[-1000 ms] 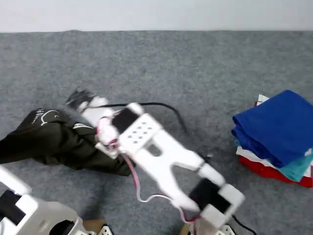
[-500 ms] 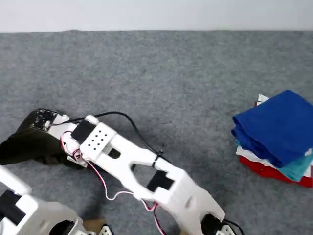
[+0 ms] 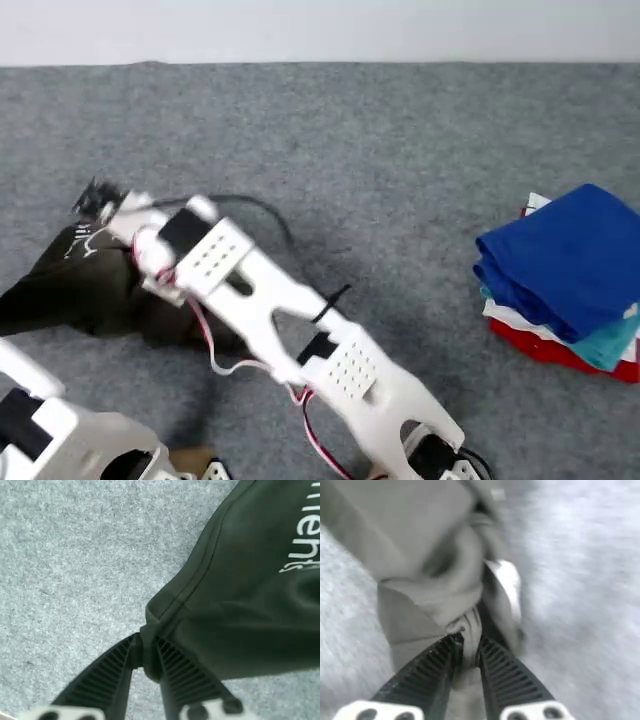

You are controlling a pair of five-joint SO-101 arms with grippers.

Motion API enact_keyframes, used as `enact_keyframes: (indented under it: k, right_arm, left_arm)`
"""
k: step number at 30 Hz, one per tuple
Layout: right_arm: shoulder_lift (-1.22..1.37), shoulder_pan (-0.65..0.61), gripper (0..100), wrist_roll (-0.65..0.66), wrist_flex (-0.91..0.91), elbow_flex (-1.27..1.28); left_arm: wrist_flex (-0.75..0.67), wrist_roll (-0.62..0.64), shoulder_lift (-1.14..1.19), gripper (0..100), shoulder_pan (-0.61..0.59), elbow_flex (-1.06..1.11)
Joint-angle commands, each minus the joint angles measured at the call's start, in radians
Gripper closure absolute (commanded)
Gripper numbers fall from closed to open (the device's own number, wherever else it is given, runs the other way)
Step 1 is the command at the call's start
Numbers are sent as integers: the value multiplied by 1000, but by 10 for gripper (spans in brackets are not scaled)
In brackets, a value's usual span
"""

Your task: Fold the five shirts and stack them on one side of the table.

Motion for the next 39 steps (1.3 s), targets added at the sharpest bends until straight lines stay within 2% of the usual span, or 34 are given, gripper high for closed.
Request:
enact_keyframes:
  k: [1,5,12,18,23,29,36,39]
  right_arm:
    - [-18,90,988,61,134,-238]
    - [-73,189,988,120,131,-391]
    - [-306,323,988,216,128,-399]
    - [-512,455,988,351,96,-399]
    - [-645,522,988,476,38,-399]
    - [-756,527,988,600,-33,-399]
    - [-819,529,988,747,-199,-404]
    - [-845,529,988,806,-275,-404]
  left_arm:
    - [41,-3,-95,995,21,-54]
    - [126,-3,-189,995,109,-114]
    - [235,-3,-359,995,350,-206]
    - [233,54,-470,995,509,-286]
    - [232,106,-491,995,618,-433]
    - [137,164,-493,995,686,-615]
    - [-12,206,-497,995,735,-783]
    - [-15,204,-497,995,761,-834]
